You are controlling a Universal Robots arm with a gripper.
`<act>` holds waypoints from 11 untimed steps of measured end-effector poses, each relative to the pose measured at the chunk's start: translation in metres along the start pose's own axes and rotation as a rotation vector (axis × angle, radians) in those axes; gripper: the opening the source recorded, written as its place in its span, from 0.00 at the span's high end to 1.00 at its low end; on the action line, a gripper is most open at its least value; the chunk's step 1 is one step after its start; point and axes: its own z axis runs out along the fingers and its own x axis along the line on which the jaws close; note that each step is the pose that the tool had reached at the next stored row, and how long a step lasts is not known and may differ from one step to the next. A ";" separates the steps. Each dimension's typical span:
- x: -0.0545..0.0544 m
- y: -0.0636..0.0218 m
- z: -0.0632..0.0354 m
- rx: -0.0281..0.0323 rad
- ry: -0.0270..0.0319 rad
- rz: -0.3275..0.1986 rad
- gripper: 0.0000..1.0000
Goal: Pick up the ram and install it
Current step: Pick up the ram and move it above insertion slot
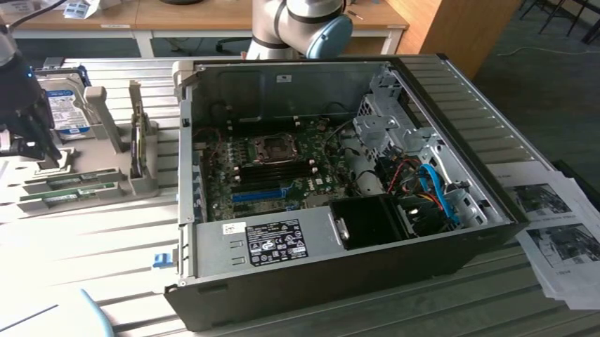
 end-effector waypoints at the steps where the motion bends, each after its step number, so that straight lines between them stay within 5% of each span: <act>1: 0.000 0.0000 0.0008 0.0000 0.0000 0.000 0.77; 11: 0.002 -0.0003 0.0089 0.0000 0.0000 0.000 0.77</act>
